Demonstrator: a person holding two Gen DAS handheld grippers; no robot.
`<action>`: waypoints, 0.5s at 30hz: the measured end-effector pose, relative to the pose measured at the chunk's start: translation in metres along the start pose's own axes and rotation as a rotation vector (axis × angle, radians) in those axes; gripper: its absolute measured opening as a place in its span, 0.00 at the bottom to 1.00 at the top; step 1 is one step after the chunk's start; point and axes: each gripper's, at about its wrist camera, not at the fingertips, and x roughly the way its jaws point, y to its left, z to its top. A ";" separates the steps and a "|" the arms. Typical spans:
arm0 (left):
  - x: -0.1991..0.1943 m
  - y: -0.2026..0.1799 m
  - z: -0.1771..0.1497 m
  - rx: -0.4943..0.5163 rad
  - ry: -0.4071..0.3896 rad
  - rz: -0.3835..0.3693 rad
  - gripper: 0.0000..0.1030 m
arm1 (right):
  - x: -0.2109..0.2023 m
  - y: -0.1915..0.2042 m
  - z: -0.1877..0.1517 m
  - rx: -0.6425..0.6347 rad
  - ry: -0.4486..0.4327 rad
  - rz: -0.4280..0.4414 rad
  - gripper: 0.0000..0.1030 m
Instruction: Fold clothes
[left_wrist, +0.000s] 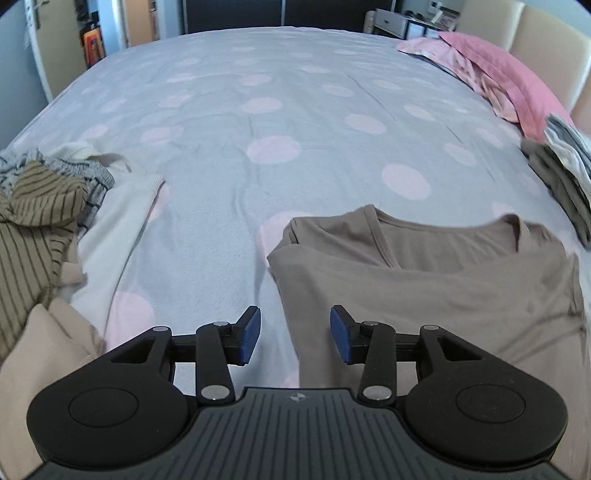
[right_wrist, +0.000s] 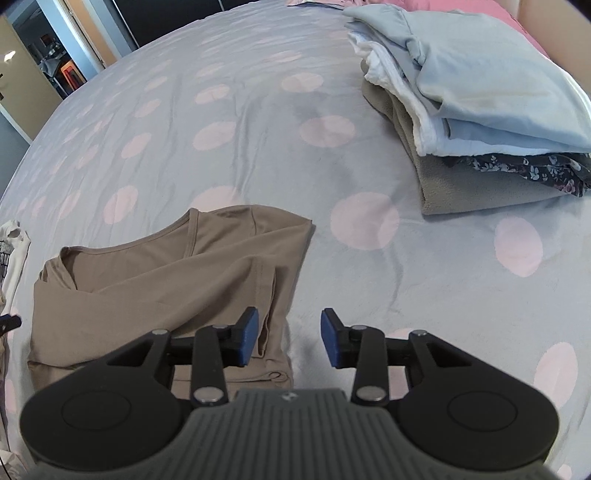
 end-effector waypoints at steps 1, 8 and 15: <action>0.003 0.000 0.001 -0.003 0.002 0.005 0.38 | 0.000 0.000 0.000 -0.002 0.002 0.002 0.39; 0.019 -0.006 0.002 -0.010 0.015 0.000 0.38 | 0.007 0.005 -0.006 -0.049 0.017 0.034 0.39; 0.028 -0.008 0.003 -0.036 0.012 -0.005 0.38 | 0.030 0.021 -0.014 -0.064 0.072 0.098 0.39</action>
